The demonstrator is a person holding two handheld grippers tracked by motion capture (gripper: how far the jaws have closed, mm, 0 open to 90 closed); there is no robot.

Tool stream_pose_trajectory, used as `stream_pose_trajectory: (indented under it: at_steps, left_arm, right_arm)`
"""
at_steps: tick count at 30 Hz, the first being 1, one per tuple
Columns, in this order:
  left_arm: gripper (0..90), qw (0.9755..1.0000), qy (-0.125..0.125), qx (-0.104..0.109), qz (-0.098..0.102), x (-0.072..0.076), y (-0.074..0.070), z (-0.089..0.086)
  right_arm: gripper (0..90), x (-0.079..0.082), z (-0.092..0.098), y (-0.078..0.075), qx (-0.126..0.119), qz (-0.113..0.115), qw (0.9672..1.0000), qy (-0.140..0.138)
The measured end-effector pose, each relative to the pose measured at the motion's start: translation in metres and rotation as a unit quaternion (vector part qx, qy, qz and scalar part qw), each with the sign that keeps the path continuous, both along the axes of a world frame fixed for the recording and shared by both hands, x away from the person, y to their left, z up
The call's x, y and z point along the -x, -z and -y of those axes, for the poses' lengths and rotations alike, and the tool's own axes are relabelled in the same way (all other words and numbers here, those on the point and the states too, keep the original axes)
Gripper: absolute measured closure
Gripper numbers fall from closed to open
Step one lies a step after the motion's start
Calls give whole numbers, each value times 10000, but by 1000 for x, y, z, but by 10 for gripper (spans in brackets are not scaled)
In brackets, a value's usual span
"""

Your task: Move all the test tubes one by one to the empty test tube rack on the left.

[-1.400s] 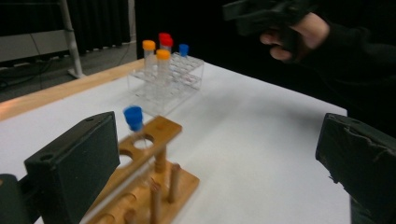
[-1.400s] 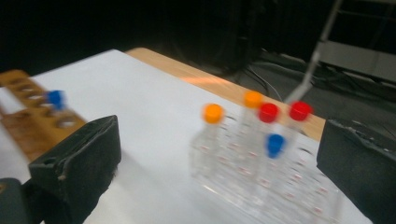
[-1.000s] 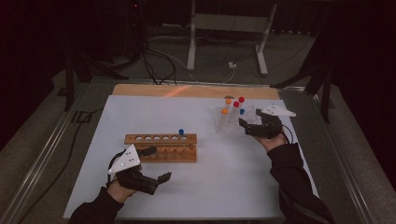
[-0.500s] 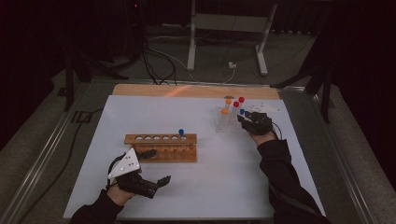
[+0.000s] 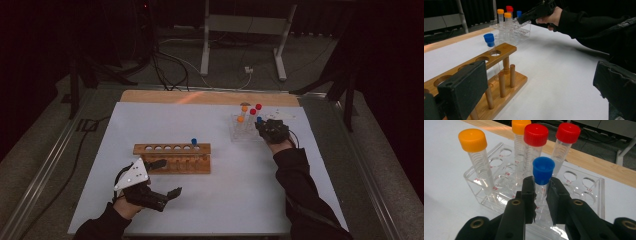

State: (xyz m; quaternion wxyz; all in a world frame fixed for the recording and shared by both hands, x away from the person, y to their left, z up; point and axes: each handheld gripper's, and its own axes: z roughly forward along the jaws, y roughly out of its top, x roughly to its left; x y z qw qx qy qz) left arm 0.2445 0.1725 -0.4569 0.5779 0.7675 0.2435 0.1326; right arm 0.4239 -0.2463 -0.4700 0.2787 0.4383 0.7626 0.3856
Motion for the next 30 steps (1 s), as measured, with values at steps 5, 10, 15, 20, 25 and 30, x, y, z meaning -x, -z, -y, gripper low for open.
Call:
stream_pose_trajectory:
  at_steps: [5, 10, 15, 20, 25, 30]
  left_arm:
    - [6, 10000, 12, 22, -42, -1, 0, 0]
    - [6, 9999, 49, 44, -87, -2, 1, 0]
    - [6, 9999, 58, 38, -87, -2, 1, 0]
    - [6, 9999, 94, 25, -105, -2, 0, 0]
    - [6, 9999, 115, 15, -96, -2, -1, 0]
    - [6, 9999, 129, 50, -96, -2, -3, 1]
  right_arm:
    - [772, 1, 0, -5, 9, 43, 10000, -31]
    - [774, 3, 0, -17, 0, 132, 9999, -105]
    - [774, 7, 2, -37, 13, 308, 9994, -158]
    - [774, 13, 1, -56, 58, 487, 9985, -230]
    - [774, 18, 1, -71, 14, 467, 9980, -426]
    - [774, 31, -6, -81, 29, 505, 9963, -689]
